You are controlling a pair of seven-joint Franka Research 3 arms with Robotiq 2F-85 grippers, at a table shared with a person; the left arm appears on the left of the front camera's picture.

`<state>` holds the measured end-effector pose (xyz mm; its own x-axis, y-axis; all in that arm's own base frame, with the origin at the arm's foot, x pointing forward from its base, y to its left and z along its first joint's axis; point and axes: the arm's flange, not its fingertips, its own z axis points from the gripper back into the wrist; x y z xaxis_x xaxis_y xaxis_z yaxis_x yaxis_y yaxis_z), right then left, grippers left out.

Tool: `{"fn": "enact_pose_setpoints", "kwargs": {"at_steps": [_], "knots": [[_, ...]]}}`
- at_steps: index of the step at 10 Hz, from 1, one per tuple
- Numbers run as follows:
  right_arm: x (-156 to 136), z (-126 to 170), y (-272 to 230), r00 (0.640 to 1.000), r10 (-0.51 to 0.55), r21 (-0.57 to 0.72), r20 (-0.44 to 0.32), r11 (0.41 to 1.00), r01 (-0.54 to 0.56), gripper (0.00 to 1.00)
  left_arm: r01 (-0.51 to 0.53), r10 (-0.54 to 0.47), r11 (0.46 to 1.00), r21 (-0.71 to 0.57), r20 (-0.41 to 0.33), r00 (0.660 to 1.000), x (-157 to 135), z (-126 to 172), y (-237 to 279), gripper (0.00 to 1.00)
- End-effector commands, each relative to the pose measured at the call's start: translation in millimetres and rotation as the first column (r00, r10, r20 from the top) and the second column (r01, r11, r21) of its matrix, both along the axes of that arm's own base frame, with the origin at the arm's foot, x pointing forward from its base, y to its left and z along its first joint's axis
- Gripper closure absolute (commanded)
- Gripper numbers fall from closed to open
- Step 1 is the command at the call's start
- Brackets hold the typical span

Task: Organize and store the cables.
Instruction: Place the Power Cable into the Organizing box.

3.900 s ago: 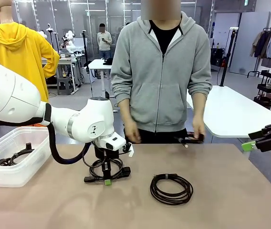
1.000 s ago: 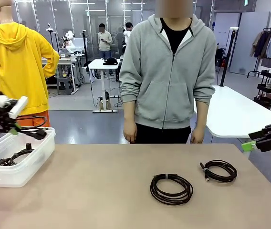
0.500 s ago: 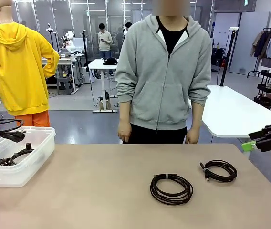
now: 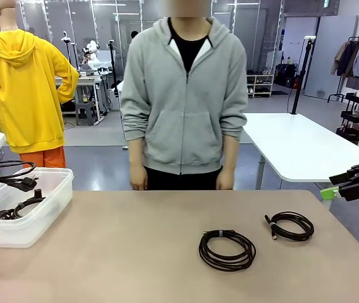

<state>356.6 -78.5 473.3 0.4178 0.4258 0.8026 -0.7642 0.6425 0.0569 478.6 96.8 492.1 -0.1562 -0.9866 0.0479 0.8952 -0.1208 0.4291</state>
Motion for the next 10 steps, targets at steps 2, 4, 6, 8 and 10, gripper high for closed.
{"fn": "enact_pose_setpoints", "kwargs": {"at_steps": [2,4,6,8,10], "knots": [[-3.1,-1.5,-0.8,1.0,0.021,-0.006,0.009,1.0,-0.021,0.0,0.089,-0.09,0.995,0.041,0.024,0.996,37.4,-32.0,16.0,0.82],[-3.1,-1.5,-0.8,1.0,0.021,-0.006,0.009,1.0,-0.021,0.0,0.108,-0.108,0.994,0.009,0.05,0.993,56.4,-54.4,9.9,0.82],[-3.1,-1.5,-0.8,1.0,0.021,-0.006,0.009,1.0,-0.021,0.0,0.102,-0.102,0.995,0.015,-0.01,0.995,70.1,-74.4,3.0,0.82],[-3.1,-1.5,-0.8,1.0,0.021,-0.006,0.009,1.0,-0.021,0.0,0.108,-0.105,0.993,0.044,-0.055,0.993,73.4,-81.4,1.3,0.45],[-3.1,-1.5,-0.8,1.0,0.021,-0.006,0.009,1.0,-0.021,0.0,0.113,-0.109,0.992,0.053,-0.067,0.992,70.0,-78.9,0.4,0.07]]}}
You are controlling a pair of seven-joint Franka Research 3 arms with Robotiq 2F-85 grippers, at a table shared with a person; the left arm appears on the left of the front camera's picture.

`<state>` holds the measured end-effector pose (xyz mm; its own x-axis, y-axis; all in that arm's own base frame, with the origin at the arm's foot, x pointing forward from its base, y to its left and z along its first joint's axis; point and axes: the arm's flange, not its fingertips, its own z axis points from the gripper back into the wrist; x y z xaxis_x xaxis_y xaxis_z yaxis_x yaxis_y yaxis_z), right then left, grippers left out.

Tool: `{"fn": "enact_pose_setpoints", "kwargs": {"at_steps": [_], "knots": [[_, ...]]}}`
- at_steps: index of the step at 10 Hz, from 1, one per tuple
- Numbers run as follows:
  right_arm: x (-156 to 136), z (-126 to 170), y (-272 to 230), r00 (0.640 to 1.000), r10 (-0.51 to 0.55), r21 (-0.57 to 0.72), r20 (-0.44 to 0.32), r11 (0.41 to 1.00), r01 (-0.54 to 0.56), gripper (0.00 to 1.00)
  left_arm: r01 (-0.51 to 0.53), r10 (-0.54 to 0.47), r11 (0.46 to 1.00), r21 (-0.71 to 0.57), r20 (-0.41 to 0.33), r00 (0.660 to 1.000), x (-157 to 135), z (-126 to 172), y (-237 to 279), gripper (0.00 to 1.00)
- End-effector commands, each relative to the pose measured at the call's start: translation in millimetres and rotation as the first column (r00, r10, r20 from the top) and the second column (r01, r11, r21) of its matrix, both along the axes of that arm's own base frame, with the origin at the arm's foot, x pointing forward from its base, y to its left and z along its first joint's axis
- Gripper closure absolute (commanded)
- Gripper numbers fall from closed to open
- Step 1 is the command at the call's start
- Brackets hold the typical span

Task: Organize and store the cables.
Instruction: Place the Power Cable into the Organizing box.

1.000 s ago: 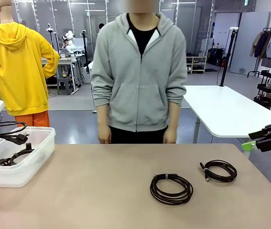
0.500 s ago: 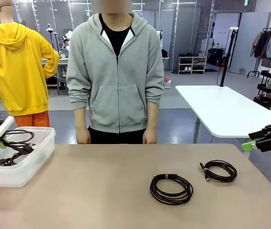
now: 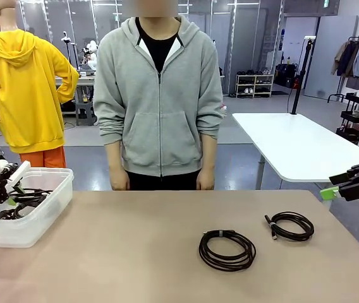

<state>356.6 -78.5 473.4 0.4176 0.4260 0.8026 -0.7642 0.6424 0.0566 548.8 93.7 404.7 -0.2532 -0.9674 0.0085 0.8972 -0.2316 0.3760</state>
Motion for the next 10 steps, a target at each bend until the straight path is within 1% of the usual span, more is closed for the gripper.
{"fn": "enact_pose_setpoints", "kwargs": {"at_steps": [1,3,4,5,6,7,10], "knots": [[-3.1,-1.6,-0.9,1.0,0.021,-0.006,0.009,1.0,-0.021,0.0,0.005,-0.005,1.0,0.01,-0.02,1.0,-1.6,9.5,4.8,0.0],[-3.1,-1.6,-0.9,1.0,0.021,-0.006,0.009,1.0,-0.021,0.0,0.008,-0.007,1.0,0.027,-0.007,1.0,-13.6,18.4,4.1,0.0],[-3.1,-1.6,-0.9,1.0,0.021,-0.006,0.009,1.0,-0.021,0.0,-0.013,0.013,1.0,0.014,-0.007,1.0,-18.6,24.8,3.7,0.0],[-3.1,-1.6,-0.9,1.0,0.021,-0.006,0.009,1.0,-0.021,0.0,-0.071,0.071,0.997,0.001,-0.042,0.997,-23.6,30.0,5.0,0.0],[-3.1,-1.6,-0.9,1.0,0.021,-0.006,0.009,1.0,-0.021,0.0,-0.068,0.068,0.998,0.004,-0.036,0.997,-24.6,30.8,9.6,0.06],[-3.1,-1.6,-0.9,1.0,0.021,-0.006,0.009,1.0,-0.021,0.0,-0.02,0.02,1.0,0.014,0.002,1.0,-12.4,22.4,6.6,0.06],[-3.1,-1.6,-0.9,1.0,0.021,-0.006,0.009,1.0,-0.021,0.0,-0.02,0.02,1.0,0.014,0.002,1.0,-12.4,22.4,6.6,0.06]]}}
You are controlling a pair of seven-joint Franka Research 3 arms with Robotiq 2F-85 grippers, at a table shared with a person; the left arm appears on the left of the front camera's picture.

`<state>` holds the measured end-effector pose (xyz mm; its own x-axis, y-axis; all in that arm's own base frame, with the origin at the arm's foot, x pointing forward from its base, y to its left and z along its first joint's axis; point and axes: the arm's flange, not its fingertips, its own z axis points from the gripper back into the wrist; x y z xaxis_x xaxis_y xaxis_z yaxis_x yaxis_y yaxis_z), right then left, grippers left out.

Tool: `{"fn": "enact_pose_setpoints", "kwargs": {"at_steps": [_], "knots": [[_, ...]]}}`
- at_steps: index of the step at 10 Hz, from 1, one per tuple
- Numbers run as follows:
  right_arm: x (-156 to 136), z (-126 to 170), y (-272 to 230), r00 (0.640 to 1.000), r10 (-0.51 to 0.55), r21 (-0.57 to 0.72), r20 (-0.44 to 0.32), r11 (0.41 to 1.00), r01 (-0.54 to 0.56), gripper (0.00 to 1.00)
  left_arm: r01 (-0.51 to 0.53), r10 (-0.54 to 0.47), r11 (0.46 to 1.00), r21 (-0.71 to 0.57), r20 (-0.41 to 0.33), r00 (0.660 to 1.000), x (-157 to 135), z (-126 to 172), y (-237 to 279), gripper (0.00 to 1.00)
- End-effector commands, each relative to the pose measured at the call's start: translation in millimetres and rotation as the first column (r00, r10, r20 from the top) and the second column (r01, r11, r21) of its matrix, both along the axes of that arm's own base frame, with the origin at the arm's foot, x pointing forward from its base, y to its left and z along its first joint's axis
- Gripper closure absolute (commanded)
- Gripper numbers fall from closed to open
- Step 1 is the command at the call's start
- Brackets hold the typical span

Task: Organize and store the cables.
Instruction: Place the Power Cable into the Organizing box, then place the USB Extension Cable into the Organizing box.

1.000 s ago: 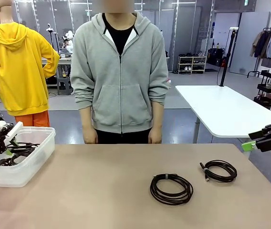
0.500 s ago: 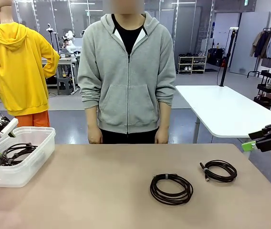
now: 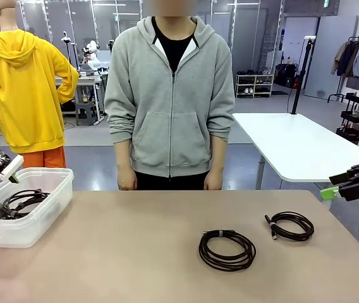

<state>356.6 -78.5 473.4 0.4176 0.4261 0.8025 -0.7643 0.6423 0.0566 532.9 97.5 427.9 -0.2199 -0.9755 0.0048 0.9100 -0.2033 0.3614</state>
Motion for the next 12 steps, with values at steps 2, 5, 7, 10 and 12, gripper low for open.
{"fn": "enact_pose_setpoints", "kwargs": {"at_steps": [2,5,7,10,12], "knots": [[-3.1,-1.5,-0.9,1.0,0.021,-0.006,0.009,1.0,-0.02,0.0,0.015,-0.015,1.0,0.007,0.016,1.0,3.5,-0.7,2.9,0.06],[-3.1,-1.5,-0.9,1.0,0.021,-0.006,0.009,1.0,-0.02,0.0,0.015,-0.015,1.0,0.007,0.016,1.0,3.5,-0.7,2.9,0.06],[-3.1,-1.5,-0.9,1.0,0.021,-0.006,0.009,1.0,-0.02,0.0,0.015,-0.015,1.0,0.007,0.016,1.0,3.5,-0.7,2.9,0.06],[-3.1,-1.5,-0.9,1.0,0.021,-0.006,0.009,1.0,-0.02,0.0,0.015,-0.015,1.0,0.007,0.016,1.0,3.5,-0.7,2.9,0.06],[-3.1,-1.5,-0.9,1.0,0.021,-0.006,0.009,1.0,-0.02,0.0,-0.018,0.018,0.999,0.038,-0.015,1.0,-6.7,36.6,-13.0,0.06]]}}
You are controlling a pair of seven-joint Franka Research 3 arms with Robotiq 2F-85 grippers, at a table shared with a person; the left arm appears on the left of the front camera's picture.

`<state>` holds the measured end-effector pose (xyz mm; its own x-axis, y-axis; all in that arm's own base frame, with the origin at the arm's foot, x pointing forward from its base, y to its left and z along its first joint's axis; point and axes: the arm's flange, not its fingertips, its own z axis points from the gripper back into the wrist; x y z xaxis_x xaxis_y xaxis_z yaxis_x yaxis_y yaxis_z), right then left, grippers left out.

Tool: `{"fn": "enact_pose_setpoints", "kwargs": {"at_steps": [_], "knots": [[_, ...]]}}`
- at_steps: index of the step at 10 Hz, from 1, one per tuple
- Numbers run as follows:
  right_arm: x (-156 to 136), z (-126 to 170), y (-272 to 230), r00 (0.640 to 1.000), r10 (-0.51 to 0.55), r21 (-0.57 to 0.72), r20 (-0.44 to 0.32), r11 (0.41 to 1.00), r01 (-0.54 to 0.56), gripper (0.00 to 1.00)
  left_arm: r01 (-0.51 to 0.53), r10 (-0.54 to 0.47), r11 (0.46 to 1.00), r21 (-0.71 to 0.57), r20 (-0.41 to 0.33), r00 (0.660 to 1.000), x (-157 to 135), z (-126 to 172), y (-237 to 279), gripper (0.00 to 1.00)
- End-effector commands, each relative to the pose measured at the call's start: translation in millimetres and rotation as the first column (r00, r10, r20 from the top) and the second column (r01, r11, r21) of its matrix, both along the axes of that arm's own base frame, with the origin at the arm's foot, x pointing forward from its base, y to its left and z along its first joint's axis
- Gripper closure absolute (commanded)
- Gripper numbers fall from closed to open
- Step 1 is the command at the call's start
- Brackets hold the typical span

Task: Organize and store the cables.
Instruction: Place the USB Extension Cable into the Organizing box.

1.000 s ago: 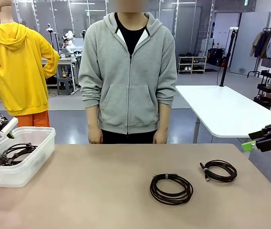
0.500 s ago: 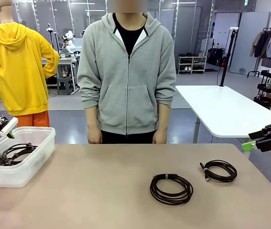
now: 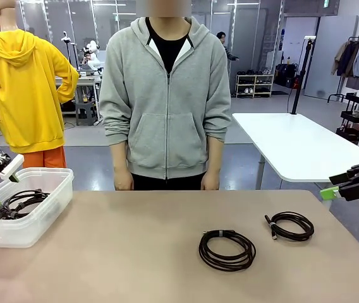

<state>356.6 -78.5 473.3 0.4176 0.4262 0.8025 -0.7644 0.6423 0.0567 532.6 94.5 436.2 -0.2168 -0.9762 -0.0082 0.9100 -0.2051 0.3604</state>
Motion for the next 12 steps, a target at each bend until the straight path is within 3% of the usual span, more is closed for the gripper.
{"fn": "enact_pose_setpoints", "kwargs": {"at_steps": [1,2,3,5,7,8,9,10,11,12], "knots": [[-3.1,-1.5,-0.9,1.0,0.02,-0.006,0.009,1.0,-0.02,0.0,-0.038,0.039,0.999,0.01,-0.046,0.998,-23.5,57.7,-19.5,0.06],[-3.1,-1.5,-0.9,1.0,0.02,-0.006,0.009,1.0,-0.02,0.0,-0.108,0.102,0.993,-0.057,-0.092,0.991,-46.5,82.7,-28.9,0.06],[-3.1,-1.5,-0.9,1.0,0.02,-0.006,0.009,1.0,-0.02,0.0,-0.124,0.103,0.981,-0.15,-0.138,0.985,-69.5,103.3,-38.9,0.06],[-3.1,-1.5,-0.9,1.0,0.02,-0.006,0.009,1.0,-0.02,0.0,-0.32,0.267,0.93,-0.181,-0.266,0.926,-111.3,120.9,-56.4,0.06],[-3.1,-1.5,-0.9,1.0,0.02,-0.006,0.009,1.0,-0.02,0.0,-0.51,0.441,0.757,-0.408,-0.257,0.86,-163.3,130.4,-73.9,0.06],[-3.1,-1.5,-0.9,1.0,0.02,-0.006,0.009,1.0,-0.02,0.0,-0.536,0.471,0.72,-0.441,-0.256,0.844,-184.0,124.0,-88.8,0.06],[-3.1,-1.5,-0.9,1.0,0.02,-0.006,0.009,1.0,-0.02,0.0,-0.521,0.461,0.681,-0.515,-0.25,0.851,-200.2,119.9,-105.2,0.06],[-3.1,-1.5,-0.9,1.0,0.02,-0.006,0.009,1.0,-0.02,0.0,-0.514,0.482,0.641,-0.57,-0.223,0.847,-209.2,115.4,-114.8,0.06],[-3.1,-1.5,-0.9,1.0,0.02,-0.006,0.009,1.0,-0.02,0.0,-0.533,0.494,0.614,-0.582,-0.243,0.835,-216.3,111.8,-115.1,0.06],[-3.1,-1.5,-0.9,1.0,0.02,-0.006,0.009,1.0,-0.02,0.0,-0.514,0.464,0.612,-0.601,-0.254,0.849,-211.7,111.3,-111.4,0.06]]}}
